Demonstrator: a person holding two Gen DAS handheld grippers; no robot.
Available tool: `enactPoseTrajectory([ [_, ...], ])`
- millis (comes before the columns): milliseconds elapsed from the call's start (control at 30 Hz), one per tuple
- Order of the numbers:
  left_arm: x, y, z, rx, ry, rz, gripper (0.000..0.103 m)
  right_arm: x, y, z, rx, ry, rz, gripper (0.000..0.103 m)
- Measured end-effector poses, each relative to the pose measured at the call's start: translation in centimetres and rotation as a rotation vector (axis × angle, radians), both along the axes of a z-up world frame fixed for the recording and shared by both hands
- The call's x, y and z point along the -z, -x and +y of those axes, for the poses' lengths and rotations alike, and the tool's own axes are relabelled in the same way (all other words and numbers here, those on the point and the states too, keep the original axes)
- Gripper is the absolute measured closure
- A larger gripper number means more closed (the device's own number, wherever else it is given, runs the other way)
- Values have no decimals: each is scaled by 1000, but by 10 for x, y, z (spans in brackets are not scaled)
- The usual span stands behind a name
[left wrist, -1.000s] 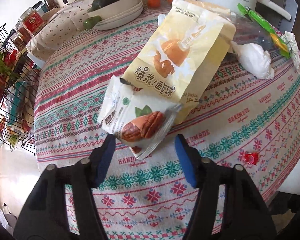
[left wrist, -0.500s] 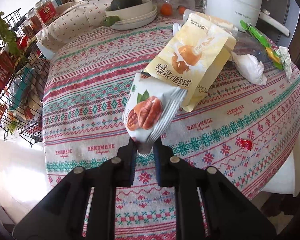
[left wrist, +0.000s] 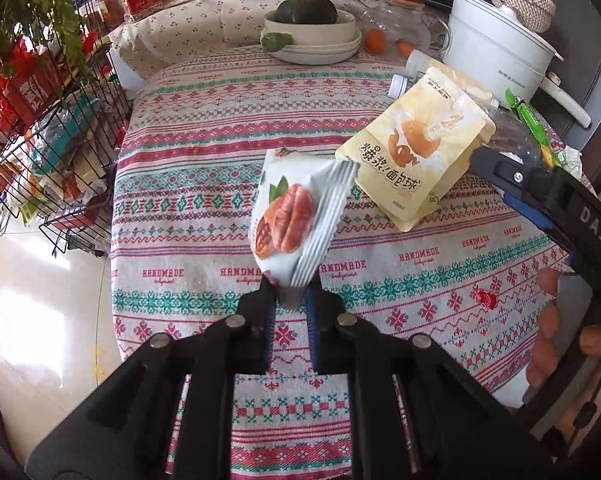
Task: Collect trash
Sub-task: 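Grasp the yellow bread bag with the right gripper while the left gripper holds the pecan packet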
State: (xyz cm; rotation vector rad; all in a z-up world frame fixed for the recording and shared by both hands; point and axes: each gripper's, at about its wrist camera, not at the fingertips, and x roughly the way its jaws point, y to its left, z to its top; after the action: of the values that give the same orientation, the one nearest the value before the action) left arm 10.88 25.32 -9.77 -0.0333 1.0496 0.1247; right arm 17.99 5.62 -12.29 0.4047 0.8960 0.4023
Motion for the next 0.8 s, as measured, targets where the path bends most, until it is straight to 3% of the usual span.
enactPoseTrajectory([
  [167, 1, -2, 2, 0, -6, 5, 88, 17, -23, 12, 50, -3, 23, 7],
  [267, 1, -2, 4, -5, 0, 7, 88, 30, -34, 13, 78, 6, 47, 15],
  [367, -1, -2, 3, -3, -4, 1, 88, 37, -41, 13, 70, -16, 57, 28],
  [567, -4, 0, 2, -2, 0, -5, 88, 23, -36, 25, -21, -12, 27, 78],
  [800, -20, 9, -11, 20, 25, -43, 88, 2, -24, 10, -15, 47, 19, 90],
])
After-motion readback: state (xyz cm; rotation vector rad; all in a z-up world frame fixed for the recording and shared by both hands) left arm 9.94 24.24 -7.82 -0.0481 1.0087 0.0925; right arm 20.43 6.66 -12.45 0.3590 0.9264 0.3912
